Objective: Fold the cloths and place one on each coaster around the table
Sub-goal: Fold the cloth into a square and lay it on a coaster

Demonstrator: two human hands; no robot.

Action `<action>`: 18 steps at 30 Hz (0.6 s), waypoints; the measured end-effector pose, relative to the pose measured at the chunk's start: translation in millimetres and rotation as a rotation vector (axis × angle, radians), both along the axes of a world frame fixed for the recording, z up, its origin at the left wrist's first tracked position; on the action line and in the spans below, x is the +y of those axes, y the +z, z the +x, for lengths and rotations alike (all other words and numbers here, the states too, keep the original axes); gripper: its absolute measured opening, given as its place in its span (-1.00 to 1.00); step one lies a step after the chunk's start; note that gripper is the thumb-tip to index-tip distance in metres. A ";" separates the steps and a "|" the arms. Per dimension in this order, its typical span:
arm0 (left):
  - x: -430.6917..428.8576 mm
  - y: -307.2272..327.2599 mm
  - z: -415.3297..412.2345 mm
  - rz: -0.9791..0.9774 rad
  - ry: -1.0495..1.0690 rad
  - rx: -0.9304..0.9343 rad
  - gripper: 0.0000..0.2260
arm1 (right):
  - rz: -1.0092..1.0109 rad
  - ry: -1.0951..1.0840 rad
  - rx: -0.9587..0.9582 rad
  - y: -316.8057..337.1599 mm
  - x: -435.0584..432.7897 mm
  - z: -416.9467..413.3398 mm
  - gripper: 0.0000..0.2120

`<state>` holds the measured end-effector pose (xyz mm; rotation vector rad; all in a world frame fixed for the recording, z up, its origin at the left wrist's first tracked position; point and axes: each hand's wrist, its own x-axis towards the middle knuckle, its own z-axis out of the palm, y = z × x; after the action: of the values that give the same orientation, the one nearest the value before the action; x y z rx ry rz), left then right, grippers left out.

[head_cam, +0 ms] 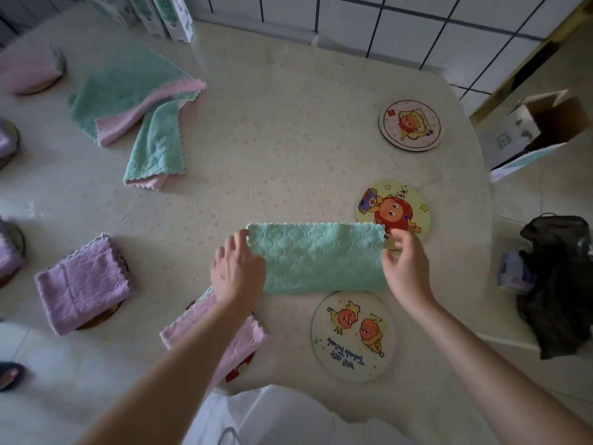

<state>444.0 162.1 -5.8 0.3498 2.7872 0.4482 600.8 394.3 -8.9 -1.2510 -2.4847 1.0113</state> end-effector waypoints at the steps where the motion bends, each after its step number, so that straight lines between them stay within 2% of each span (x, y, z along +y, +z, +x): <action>1: 0.3 1.9 13.9 0.028 -0.134 0.067 -0.60 | 0.085 0.099 0.009 -0.5 -8.3 7.0 -0.60; 4: 2.5 -2.3 55.3 0.166 -0.494 0.054 -0.58 | 0.176 0.431 -0.030 -4.8 -35.6 22.7 -0.56; 7: 4.2 -13.3 85.2 0.128 -0.723 0.013 -0.49 | 0.225 0.667 -0.110 -15.1 -56.5 30.1 -0.47; 11: -0.1 -14.4 95.8 -0.082 -0.692 -0.109 -0.40 | 0.319 0.768 -0.181 -23.8 -57.5 40.6 -0.37; 18: -25.2 -2.8 93.8 -0.307 -0.503 -0.072 -0.39 | 0.354 0.797 -0.302 -19.9 -31.6 73.6 -0.22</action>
<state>537.9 136.9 -8.6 0.9031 2.5129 -0.0818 674.4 362.7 -28.8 -0.3004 -3.2966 0.4540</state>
